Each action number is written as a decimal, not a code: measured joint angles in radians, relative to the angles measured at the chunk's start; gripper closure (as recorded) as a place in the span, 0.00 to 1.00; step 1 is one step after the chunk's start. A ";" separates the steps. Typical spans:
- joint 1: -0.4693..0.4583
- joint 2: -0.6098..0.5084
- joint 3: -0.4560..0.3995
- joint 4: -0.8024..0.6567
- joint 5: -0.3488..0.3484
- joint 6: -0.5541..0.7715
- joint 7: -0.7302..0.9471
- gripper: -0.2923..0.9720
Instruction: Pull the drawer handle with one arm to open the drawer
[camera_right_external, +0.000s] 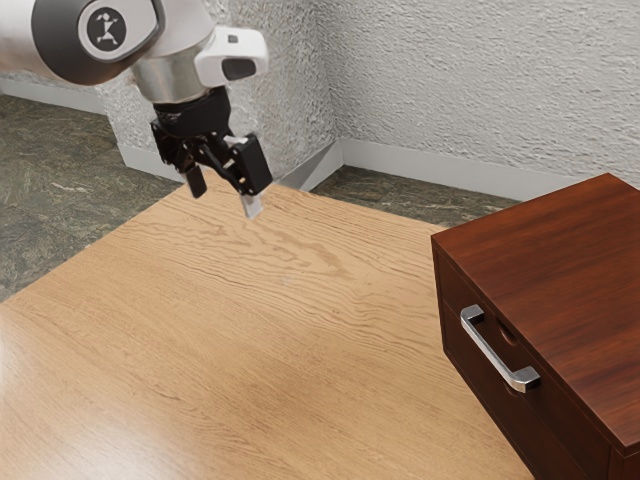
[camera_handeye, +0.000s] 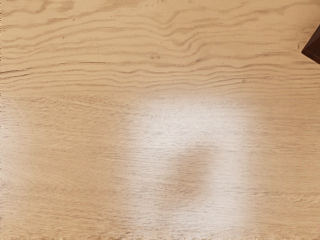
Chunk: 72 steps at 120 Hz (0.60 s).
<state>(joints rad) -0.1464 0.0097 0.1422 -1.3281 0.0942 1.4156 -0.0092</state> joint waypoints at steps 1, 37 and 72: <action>0.000 0.000 0.000 0.000 0.001 -0.002 0.000 0.23; -0.031 -0.005 0.044 0.136 -0.041 -0.063 -0.008 0.23; 0.001 -0.004 0.038 0.202 -0.128 -0.137 -0.368 0.23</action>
<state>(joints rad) -0.1451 0.0053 0.1798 -1.1261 -0.0336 1.2784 -0.3777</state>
